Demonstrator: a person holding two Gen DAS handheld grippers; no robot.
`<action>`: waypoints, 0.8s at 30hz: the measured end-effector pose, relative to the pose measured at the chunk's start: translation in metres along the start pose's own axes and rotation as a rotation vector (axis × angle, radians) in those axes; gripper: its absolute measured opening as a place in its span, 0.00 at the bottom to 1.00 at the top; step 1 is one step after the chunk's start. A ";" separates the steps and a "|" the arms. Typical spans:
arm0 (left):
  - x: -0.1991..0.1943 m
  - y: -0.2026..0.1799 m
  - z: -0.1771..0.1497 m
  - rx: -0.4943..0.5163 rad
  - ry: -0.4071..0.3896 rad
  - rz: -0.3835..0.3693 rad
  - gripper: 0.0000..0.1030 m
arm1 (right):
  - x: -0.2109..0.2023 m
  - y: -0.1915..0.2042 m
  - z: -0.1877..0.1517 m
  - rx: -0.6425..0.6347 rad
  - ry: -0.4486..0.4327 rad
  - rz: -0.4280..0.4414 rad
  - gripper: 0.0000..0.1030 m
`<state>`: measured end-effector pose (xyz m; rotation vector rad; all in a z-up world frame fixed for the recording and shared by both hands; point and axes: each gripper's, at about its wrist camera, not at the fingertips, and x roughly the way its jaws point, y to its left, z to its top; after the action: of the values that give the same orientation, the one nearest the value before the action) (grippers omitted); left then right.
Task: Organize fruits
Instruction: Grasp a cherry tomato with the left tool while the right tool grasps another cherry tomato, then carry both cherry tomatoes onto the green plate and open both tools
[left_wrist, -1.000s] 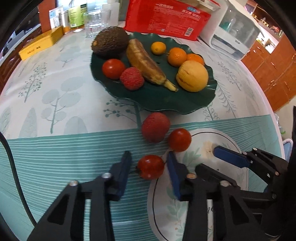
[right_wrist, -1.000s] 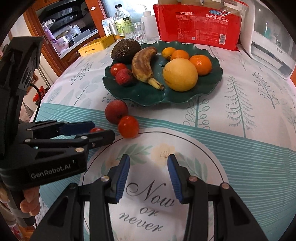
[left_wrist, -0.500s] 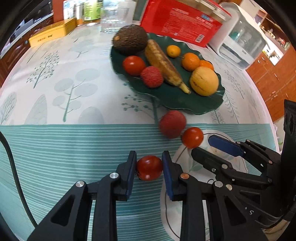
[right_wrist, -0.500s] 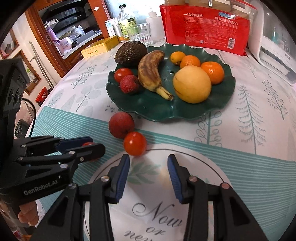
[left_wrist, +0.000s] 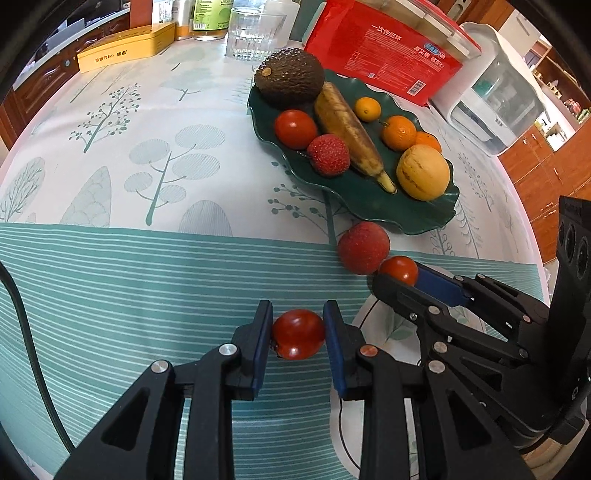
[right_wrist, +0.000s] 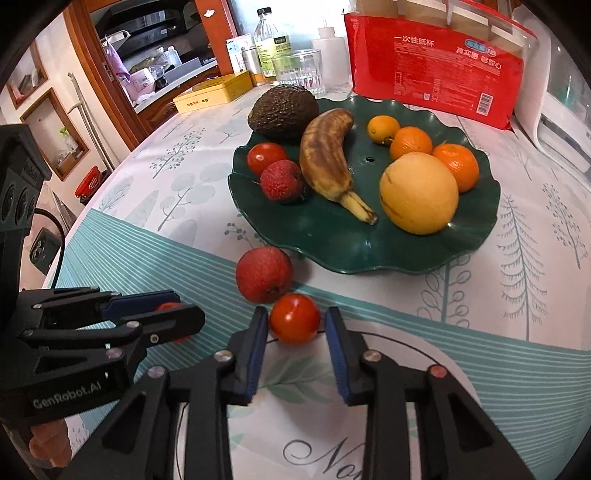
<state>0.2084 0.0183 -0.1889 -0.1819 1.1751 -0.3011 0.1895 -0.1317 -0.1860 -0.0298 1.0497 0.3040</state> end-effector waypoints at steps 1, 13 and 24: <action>0.000 0.000 0.000 -0.002 0.001 0.000 0.26 | 0.000 0.000 0.000 -0.001 0.000 0.003 0.26; -0.017 -0.010 -0.009 -0.022 -0.012 -0.040 0.26 | -0.027 -0.013 -0.017 0.057 0.004 0.071 0.26; -0.064 -0.050 0.007 0.054 -0.104 -0.089 0.26 | -0.072 -0.028 -0.011 0.090 -0.056 0.095 0.26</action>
<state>0.1854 -0.0085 -0.1153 -0.2006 1.0565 -0.3966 0.1544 -0.1771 -0.1331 0.1090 1.0094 0.3413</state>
